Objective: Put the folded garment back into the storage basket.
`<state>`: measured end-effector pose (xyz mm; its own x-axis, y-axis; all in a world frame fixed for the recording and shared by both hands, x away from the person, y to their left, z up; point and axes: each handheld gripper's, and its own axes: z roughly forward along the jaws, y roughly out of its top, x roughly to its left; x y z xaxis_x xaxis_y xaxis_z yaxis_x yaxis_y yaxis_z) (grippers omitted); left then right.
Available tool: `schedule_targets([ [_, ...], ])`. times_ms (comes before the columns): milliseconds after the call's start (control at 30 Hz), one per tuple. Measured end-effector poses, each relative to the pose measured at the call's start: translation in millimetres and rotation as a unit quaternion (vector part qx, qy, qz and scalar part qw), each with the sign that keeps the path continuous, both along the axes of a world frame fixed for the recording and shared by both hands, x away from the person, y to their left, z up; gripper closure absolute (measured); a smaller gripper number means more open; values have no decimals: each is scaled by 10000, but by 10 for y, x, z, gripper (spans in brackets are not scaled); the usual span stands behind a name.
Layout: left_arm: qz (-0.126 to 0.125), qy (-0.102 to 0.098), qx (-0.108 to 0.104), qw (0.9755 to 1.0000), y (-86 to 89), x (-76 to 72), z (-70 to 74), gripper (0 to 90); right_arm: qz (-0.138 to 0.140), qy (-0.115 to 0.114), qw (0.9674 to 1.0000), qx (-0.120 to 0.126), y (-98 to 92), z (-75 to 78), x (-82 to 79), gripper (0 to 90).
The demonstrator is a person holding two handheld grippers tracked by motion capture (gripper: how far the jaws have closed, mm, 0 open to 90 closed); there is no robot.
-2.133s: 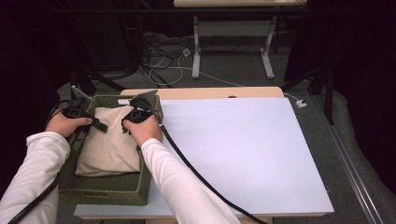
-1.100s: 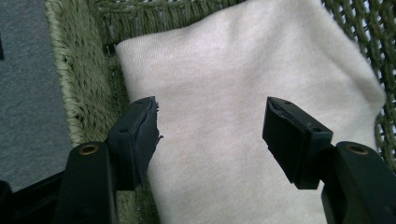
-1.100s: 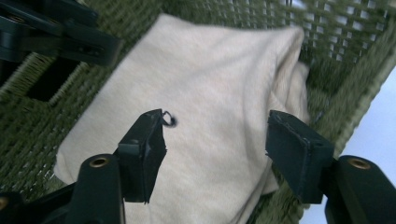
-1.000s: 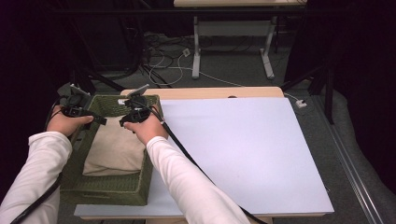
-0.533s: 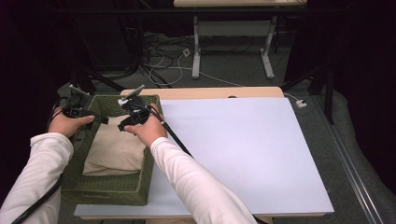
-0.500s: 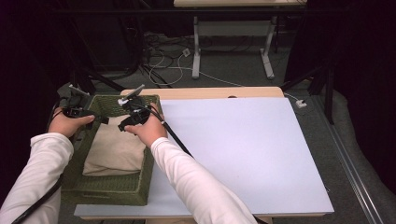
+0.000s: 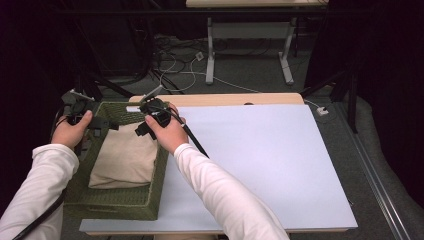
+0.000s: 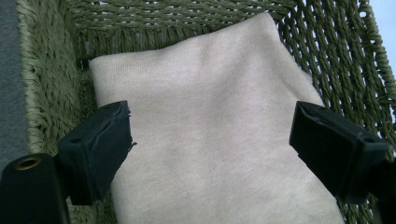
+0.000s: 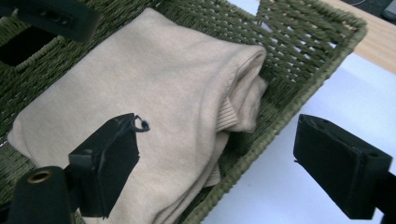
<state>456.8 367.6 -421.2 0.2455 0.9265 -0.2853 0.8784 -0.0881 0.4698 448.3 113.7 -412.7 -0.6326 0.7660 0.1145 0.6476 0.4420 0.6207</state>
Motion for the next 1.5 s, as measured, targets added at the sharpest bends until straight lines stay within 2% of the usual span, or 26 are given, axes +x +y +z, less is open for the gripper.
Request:
schedule_targets([
  [67, 128, -49, -51, 9999, -16, -10, 9, 117, 6, -14, 10000, 10, -24, 16, 11, 104],
  [200, 151, -94, -31, 9998, -57, -40, 36, 82, 257, 20, 9997, -29, -71, 37, 12, 3],
  [333, 147, -211, -43, 9997, -104, -68, 58, 5, 402, -19, 9992, -24, -123, 78, 1, 0],
  [500, 42, -344, 34, 9994, -182, -110, 96, 4, 484, -120, 9987, -69, -209, 110, 0, 0],
  [767, -122, -408, 209, 9989, -310, -173, 130, 4, 530, -151, 9985, -53, -347, 67, -43, 0],
  [900, -159, -453, 164, 9987, -397, -182, 154, 4, 520, -213, 9984, -3, -476, 74, -80, 0],
  [967, -231, -449, 156, 9986, -456, -189, 172, 4, 526, -238, 9983, -79, -554, 86, -102, 0],
  [1067, -325, -485, 183, 9981, -544, -206, 194, 4, 500, -276, 9984, -37, -683, 117, -131, 0],
  [1200, -492, -519, 218, 9972, -677, -245, 210, 4, 412, -341, 9985, -69, -873, 175, -171, 0],
  [1500, -770, -626, 152, 9949, -985, -353, 214, 4, 470, -457, 9978, -77, -1333, 315, -260, 0],
])
